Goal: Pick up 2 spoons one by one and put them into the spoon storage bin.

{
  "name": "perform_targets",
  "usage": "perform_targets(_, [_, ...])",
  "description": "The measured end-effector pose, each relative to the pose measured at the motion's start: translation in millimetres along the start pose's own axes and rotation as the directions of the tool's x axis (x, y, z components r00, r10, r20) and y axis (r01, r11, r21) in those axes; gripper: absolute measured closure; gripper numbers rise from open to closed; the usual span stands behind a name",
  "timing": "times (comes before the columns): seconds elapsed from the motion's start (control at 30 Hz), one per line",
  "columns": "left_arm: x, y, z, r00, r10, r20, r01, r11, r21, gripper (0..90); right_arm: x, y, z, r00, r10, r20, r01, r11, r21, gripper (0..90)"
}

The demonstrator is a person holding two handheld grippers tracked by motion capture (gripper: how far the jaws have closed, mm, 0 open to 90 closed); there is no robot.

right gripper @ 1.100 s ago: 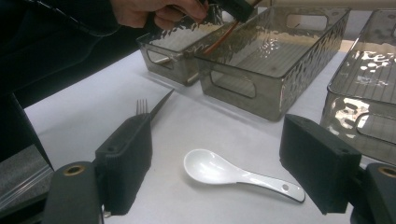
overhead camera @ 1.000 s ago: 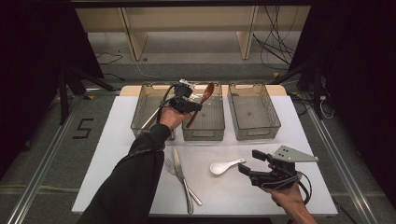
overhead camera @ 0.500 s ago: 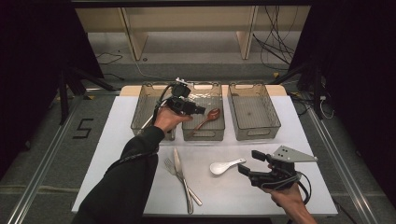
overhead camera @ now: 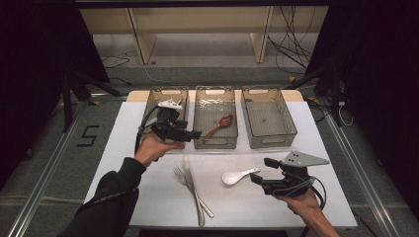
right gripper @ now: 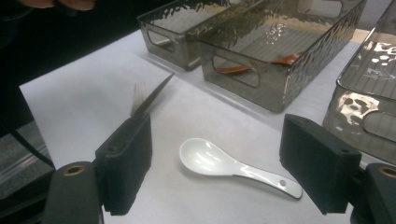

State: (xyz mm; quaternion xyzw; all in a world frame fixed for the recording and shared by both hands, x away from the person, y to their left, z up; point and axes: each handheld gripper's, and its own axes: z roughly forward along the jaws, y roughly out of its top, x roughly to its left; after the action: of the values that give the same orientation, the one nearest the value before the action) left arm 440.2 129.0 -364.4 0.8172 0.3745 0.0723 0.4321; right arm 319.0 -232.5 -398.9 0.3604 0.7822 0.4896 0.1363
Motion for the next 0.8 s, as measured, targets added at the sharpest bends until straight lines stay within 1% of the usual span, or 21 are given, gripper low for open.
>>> perform_targets(0.1, [-2.5,-15.1,-8.1,0.9997,0.018,-0.014,-0.018,0.9998,-0.008,23.5,-3.7,2.9,4.1,0.9999,-0.003,0.01,0.003,1.0,0.011,26.5])
perform_targets(0.17, [-3.4,-21.2,-12.9,0.9985,0.04,-0.037,-0.04,0.9992,0.005,22.0,-6.4,4.8,8.6,0.9998,-0.007,0.02,0.006,1.0,0.03,26.4])
perform_targets(0.2, [-3.7,-24.7,-16.1,0.9986,0.036,-0.038,-0.037,0.9993,-0.005,21.2,-7.7,5.8,11.2,0.9997,-0.008,0.025,0.007,0.999,0.04,26.5])
perform_targets(0.23, [-4.1,-28.6,-19.1,0.9991,0.031,-0.028,-0.031,0.9994,-0.015,21.2,-9.0,6.5,13.9,0.9996,-0.009,0.028,0.008,0.999,0.045,26.4])
perform_targets(0.27, [-4.8,-32.2,-22.4,0.9991,0.035,-0.025,-0.035,0.9992,-0.017,21.0,-10.4,7.3,16.8,0.9994,-0.01,0.032,0.008,0.999,0.052,26.5])
perform_targets(0.3, [-6.3,-35.9,-25.6,0.9987,0.038,-0.034,-0.039,0.9989,-0.025,20.4,-11.9,8.0,19.5,0.9993,-0.013,0.036,0.011,0.998,0.062,26.5])
perform_targets(0.33, [-7.5,-39.5,-28.8,0.9986,0.035,-0.039,-0.036,0.9987,-0.036,19.9,-13.5,8.7,22.1,0.9991,-0.016,0.04,0.013,0.998,0.068,26.5])
perform_targets(0.43, [-11.2,-53.0,-37.0,0.9996,0.006,-0.026,-0.008,0.997,-0.076,19.9,-18.4,10.5,30.3,0.9984,-0.015,0.055,0.011,0.996,0.087,26.5])
perform_targets(0.5, [-13.0,-62.4,-41.9,0.9998,0.0,-0.022,-0.002,0.996,-0.09,19.6,-22.4,11.3,35.5,0.9978,-0.015,0.064,0.008,0.995,0.101,27.1])
perform_targets(0.53, [-13.6,-66.7,-44.1,0.9998,-0.012,-0.017,0.011,0.9953,-0.097,19.6,-24.4,11.6,38.0,0.9977,-0.014,0.067,0.007,0.994,0.11,28.4])
perform_targets(0.6, [-14.1,-74.1,-48.5,0.9997,-0.023,-0.012,0.021,0.994,-0.108,19.6,-29.6,11.9,43.8,0.9974,-0.007,0.072,-0.002,0.992,0.126,30.5])
perform_targets(0.63, [-14.3,-77.1,-50.1,0.9997,-0.019,-0.014,0.018,0.9942,-0.106,19.6,-32.2,12.0,46.7,0.997,-0.006,0.077,-0.005,0.991,0.135,31.4])
perform_targets(0.7, [-14.4,-82.0,-52.8,0.9995,-0.006,-0.032,0.003,0.9954,-0.095,19.4,-37.0,11.9,52.2,0.9964,-0.004,0.085,-0.009,0.989,0.148,33.3])
perform_targets(0.8, [-12.6,-87.4,-56.1,0.9992,-0.017,-0.036,0.014,0.9946,-0.103,19.0,-42.3,12.0,59.3,0.9958,0.005,0.092,-0.021,0.985,0.172,36.1])
